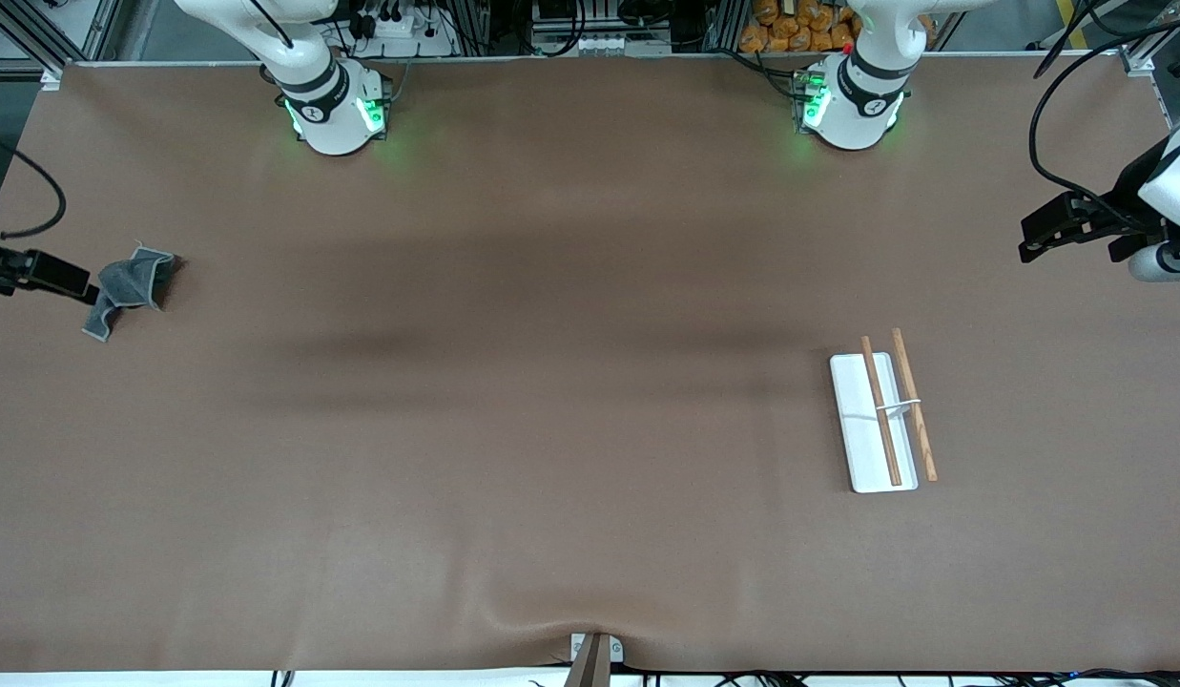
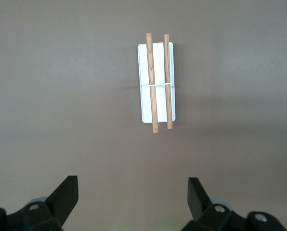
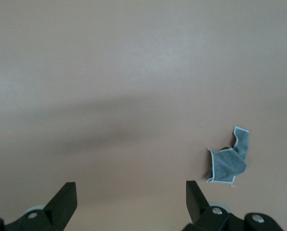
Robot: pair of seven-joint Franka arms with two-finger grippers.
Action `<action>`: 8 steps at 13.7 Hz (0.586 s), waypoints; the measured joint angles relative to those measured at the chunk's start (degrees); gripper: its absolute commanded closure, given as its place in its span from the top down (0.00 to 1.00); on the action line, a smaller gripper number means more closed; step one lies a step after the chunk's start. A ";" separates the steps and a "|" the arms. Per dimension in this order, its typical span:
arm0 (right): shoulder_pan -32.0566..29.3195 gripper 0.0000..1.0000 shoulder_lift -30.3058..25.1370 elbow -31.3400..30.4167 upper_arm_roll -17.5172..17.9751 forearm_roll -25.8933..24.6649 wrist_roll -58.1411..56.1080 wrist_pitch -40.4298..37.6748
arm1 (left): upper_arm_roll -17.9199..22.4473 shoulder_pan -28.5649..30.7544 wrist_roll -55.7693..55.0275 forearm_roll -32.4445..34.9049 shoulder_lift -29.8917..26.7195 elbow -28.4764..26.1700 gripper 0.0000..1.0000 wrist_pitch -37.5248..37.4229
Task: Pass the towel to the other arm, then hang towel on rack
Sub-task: 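Move the right gripper down to the grey towel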
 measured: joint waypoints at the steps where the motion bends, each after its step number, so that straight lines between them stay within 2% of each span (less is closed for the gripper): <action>1: -1.20 1.00 1.07 -0.03 -0.02 -0.06 -0.01 0.01 | 0.00 0.00 0.00 0.00 0.02 -0.06 1.00 0.00; 4: -5.44 1.00 3.49 -0.47 -0.18 -1.60 -0.26 -0.59 | -0.01 0.00 0.00 0.00 0.06 -0.31 1.00 0.00; 8: -8.37 1.00 6.42 -3.39 -0.25 -7.74 -2.26 -0.58 | -0.01 -0.01 0.00 0.00 0.12 -0.54 1.00 0.00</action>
